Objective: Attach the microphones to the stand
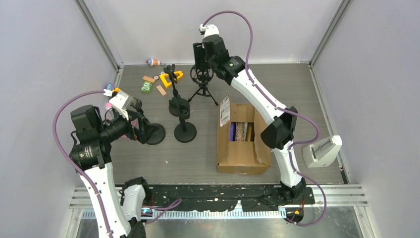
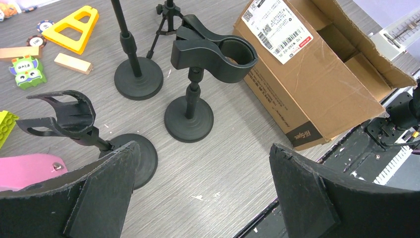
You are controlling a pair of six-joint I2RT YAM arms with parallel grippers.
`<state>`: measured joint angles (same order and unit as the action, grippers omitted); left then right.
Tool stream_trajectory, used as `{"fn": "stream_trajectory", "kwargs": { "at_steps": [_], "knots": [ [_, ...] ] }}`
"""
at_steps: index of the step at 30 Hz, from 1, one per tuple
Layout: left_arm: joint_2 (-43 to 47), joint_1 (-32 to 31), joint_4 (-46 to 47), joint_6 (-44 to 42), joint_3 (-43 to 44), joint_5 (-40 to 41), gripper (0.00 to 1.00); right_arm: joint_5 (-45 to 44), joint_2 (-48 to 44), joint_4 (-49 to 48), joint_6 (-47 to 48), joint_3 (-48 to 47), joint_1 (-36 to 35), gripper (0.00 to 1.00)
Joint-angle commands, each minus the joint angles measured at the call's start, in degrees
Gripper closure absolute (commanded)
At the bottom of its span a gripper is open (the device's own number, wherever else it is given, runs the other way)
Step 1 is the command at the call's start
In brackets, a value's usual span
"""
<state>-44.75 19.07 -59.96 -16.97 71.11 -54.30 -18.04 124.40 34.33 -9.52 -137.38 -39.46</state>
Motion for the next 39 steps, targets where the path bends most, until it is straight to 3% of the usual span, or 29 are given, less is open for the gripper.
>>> {"fn": "stream_trajectory", "kwargs": {
  "at_steps": [1,9,18,32,38,39],
  "knots": [
    [0.2,-0.3,1.7,-0.6,-0.2,0.4,0.01,2.4,0.5,-2.2,-1.4,-1.5,0.2,0.39],
    [0.4,-0.3,1.9,-0.6,-0.5,0.9,0.01,0.1,0.5,-3.0,0.5,-1.9,0.3,0.63],
    [0.5,-0.3,2.2,-0.8,-0.8,1.2,0.01,-4.7,-1.3,-2.6,5.5,-2.5,1.3,0.72],
    [1.1,-0.2,2.3,-1.2,-1.2,1.5,0.01,-4.8,-2.8,-1.0,6.6,-0.6,3.3,0.72],
    [1.4,-0.3,2.6,-1.0,-1.3,1.4,0.01,-1.7,-2.8,0.9,5.8,-0.3,3.3,0.66],
    [1.4,-0.3,2.6,-0.9,-1.3,1.3,0.01,-0.4,-2.9,1.0,5.5,0.0,3.3,0.61]
  ]
}}
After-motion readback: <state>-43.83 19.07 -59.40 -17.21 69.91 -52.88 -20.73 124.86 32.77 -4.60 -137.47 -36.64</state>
